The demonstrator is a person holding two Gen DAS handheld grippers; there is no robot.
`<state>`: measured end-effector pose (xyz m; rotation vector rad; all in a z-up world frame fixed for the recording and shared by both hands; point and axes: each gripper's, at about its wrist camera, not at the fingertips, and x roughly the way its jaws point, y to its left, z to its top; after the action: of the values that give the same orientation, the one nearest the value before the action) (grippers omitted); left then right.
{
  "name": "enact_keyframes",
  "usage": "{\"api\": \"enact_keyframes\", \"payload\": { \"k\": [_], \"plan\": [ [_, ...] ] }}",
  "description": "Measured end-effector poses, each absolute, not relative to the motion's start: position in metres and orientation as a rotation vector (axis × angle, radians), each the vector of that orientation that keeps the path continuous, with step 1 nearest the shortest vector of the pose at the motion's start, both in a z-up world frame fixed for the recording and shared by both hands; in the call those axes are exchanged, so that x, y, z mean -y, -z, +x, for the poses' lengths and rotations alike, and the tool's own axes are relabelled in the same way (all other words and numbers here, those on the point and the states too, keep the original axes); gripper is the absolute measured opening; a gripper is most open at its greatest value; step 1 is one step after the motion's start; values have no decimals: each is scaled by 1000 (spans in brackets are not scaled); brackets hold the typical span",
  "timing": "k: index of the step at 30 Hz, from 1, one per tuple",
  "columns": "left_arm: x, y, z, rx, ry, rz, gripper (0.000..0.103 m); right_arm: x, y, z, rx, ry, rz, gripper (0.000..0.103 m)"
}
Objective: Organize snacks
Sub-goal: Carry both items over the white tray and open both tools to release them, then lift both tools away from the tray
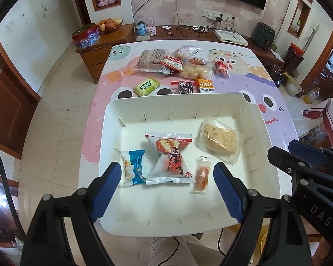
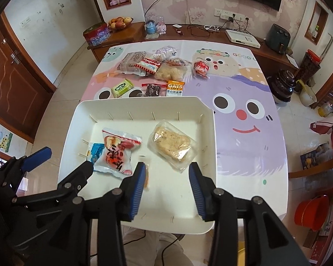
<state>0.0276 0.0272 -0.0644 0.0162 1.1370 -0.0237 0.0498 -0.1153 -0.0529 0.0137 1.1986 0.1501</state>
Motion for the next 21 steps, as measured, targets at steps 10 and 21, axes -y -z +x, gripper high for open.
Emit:
{"api": "enact_keyframes", "payload": {
  "k": [10, 21],
  "plan": [
    [-28, 63, 27, -1138, 23, 17, 84, 114, 51, 49, -1195, -154, 11, 41],
    [-33, 53, 30, -1126, 32, 32, 84, 109, 41, 47, -1177, -150, 9, 41]
  ]
}}
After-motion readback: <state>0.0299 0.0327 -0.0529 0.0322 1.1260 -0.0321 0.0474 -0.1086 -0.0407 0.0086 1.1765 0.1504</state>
